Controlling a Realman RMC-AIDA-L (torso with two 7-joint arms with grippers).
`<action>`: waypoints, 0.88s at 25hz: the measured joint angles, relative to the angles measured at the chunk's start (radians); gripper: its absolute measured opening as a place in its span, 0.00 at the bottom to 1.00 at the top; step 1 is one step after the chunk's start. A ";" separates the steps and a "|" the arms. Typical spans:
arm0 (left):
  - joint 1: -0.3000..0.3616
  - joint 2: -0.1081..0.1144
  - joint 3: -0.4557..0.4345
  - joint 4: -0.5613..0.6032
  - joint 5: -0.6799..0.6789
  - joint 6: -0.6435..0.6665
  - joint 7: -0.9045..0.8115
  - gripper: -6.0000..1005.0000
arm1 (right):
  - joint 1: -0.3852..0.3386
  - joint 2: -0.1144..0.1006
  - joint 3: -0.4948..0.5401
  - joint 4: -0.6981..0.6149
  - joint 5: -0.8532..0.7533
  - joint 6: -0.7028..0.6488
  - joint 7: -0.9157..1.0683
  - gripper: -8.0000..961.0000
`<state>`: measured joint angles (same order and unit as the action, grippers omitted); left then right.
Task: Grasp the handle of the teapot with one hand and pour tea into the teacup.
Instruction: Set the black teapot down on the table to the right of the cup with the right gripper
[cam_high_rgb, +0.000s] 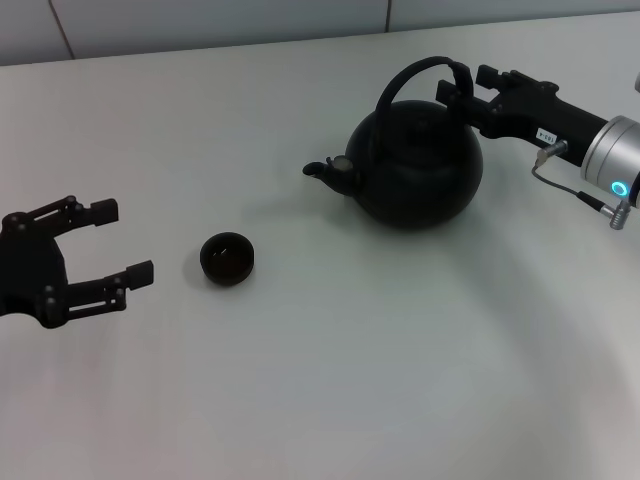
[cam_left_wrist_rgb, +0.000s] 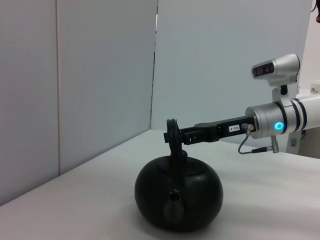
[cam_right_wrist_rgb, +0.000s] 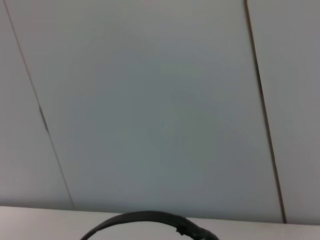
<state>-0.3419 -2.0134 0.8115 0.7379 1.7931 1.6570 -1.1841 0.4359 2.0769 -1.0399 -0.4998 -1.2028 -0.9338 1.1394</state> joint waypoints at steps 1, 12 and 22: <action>0.000 0.000 0.000 0.000 0.000 0.000 0.000 0.85 | 0.000 0.000 0.000 0.000 0.000 0.000 0.000 0.64; -0.004 -0.003 0.000 0.000 0.000 0.000 -0.006 0.85 | -0.051 0.004 0.000 -0.075 0.000 -0.048 0.000 0.73; -0.001 -0.005 0.000 0.000 0.000 0.007 -0.017 0.85 | -0.096 -0.001 0.000 -0.097 -0.016 -0.164 0.031 0.73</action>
<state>-0.3431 -2.0185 0.8115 0.7379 1.7932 1.6639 -1.2016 0.3400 2.0759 -1.0401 -0.5964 -1.2190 -1.0979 1.1700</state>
